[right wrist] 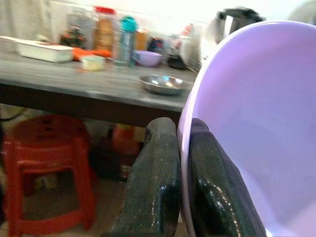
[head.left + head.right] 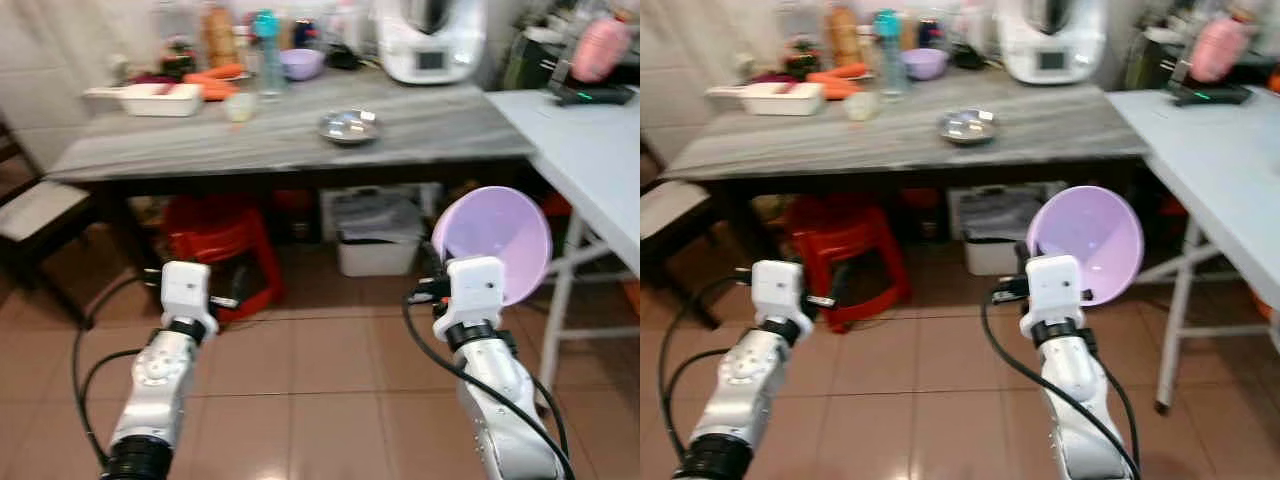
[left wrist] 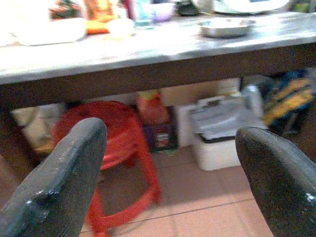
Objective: Setting the table
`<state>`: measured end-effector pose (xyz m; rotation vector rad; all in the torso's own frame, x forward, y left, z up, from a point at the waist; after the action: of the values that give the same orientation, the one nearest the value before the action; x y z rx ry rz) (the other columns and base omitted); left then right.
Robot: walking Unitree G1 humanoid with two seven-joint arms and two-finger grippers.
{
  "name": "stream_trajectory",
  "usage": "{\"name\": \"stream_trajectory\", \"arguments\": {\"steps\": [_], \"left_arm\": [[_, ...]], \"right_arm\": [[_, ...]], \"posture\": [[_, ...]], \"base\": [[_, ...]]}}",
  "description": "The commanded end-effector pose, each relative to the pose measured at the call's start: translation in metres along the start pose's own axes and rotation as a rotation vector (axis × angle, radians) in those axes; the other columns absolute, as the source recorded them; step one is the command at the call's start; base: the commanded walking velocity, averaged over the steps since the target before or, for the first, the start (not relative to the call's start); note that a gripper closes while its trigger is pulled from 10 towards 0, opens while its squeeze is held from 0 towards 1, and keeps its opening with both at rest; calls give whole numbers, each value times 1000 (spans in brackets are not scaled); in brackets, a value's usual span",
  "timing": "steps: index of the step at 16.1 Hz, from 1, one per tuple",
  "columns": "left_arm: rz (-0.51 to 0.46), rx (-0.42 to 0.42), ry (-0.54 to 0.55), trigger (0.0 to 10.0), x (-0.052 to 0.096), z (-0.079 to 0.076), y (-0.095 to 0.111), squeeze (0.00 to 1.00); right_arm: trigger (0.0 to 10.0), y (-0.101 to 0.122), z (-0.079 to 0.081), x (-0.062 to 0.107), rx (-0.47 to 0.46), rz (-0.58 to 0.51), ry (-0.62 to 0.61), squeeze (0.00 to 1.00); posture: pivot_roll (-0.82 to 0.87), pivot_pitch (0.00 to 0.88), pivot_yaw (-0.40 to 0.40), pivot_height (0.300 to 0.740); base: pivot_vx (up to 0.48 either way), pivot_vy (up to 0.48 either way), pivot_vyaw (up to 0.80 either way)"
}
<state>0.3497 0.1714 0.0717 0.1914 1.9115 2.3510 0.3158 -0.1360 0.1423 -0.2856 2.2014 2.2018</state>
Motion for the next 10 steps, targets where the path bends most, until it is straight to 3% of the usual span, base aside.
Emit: {"name": "stream_trajectory", "arguments": {"steps": [1,5,10], "left_arm": [[-20,7,-48,10000,-2,-12,5,0],[-36,16,-70,10000,-3,-15,8,0],[-47,28,-90,10000,-4,-19,11,0]], "right_arm": [[10000,5,-6,0,5,-18,-12,0],[10000,5,-6,3,5,-21,-14,0],[10000,6,-7,1,5,-25,-17,0]], "posture": [[-91,0,70,740],[-100,0,77,740],[-97,0,76,740]], "base": [[0,0,494],[0,0,512],[296,0,525]]}}
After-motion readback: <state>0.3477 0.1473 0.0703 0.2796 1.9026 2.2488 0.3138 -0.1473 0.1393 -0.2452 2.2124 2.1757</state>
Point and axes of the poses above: a point about 5 cm out from each wrist's last joint towards the gripper, its own x axis pointing back from the gripper into the wrist, its own y axis along the axis of the wrist's last joint, z = x × y, the point moved 5 cm from there along -x, pointing out of the wrist towards the gripper, and after that the axes turned 9 degrees about -x, right-handed, at the moved point
